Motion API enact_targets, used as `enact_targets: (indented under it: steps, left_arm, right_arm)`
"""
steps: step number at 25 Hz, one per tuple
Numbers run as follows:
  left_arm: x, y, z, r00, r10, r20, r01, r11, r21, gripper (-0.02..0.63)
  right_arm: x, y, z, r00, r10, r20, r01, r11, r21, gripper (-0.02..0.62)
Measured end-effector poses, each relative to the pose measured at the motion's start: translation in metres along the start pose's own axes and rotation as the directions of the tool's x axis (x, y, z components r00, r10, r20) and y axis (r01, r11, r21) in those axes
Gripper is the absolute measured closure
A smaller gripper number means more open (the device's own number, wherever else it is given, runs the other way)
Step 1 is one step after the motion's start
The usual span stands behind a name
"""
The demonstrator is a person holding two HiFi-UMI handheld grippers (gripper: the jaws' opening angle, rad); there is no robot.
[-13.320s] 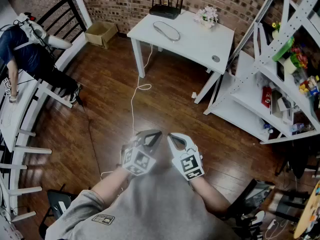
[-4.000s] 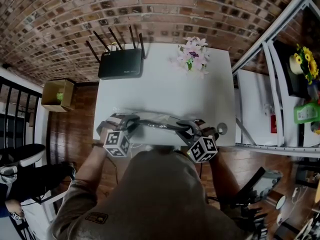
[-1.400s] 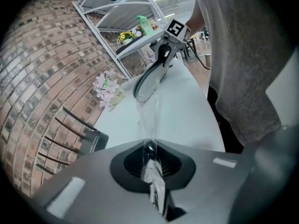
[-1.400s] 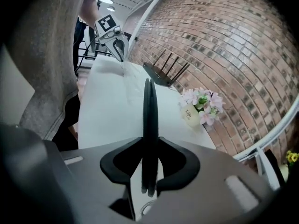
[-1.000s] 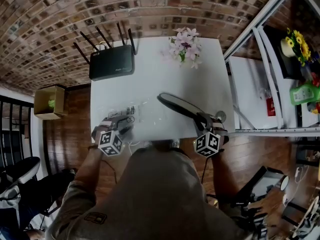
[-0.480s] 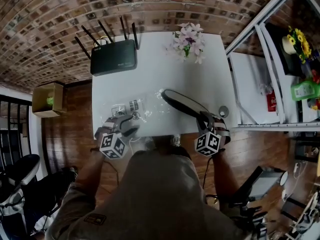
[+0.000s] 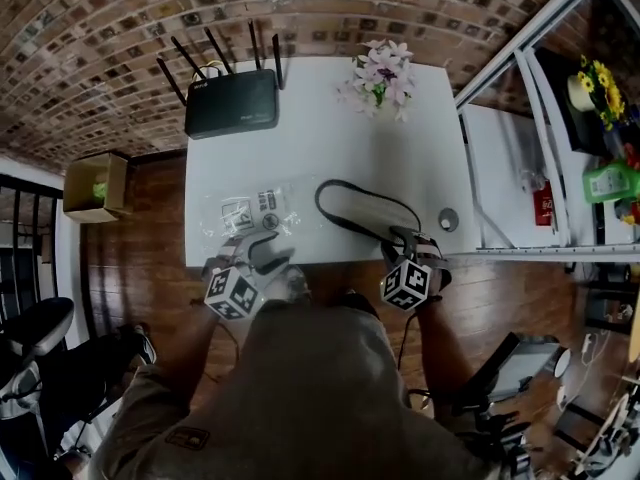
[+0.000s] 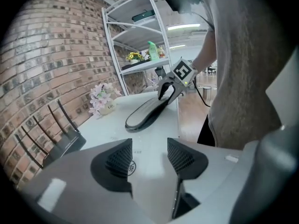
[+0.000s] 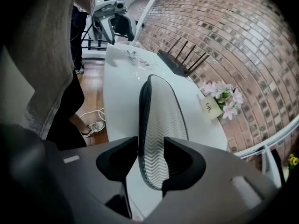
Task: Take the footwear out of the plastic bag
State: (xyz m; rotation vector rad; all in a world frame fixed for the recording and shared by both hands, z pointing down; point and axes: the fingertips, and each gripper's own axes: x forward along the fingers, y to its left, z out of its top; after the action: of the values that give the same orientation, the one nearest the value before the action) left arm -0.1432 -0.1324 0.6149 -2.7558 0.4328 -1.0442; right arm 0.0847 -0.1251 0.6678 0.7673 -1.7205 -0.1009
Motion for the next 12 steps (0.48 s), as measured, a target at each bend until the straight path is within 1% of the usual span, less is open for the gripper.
enact_targets:
  steps: [3, 8, 12]
  left_arm:
    - [0.002, -0.001, 0.009, 0.999, 0.035, 0.004, -0.035, 0.999, -0.027, 0.373]
    - [0.004, -0.008, 0.019, 0.997, 0.082, 0.007, -0.081, 0.991, -0.109, 0.373]
    - [0.006, -0.016, 0.023, 0.993, 0.12, -0.007, -0.119, 0.981, -0.153, 0.376]
  right_arm:
    - [0.004, 0.003, 0.001, 0.999, 0.03, 0.024, -0.031, 0.999, 0.018, 0.41]
    - [0.003, 0.004, 0.003, 0.995, 0.069, 0.068, -0.07, 0.998, 0.009, 0.406]
    - [0.002, 0.003, 0.005, 0.99, 0.086, 0.116, -0.091, 0.995, 0.043, 0.397]
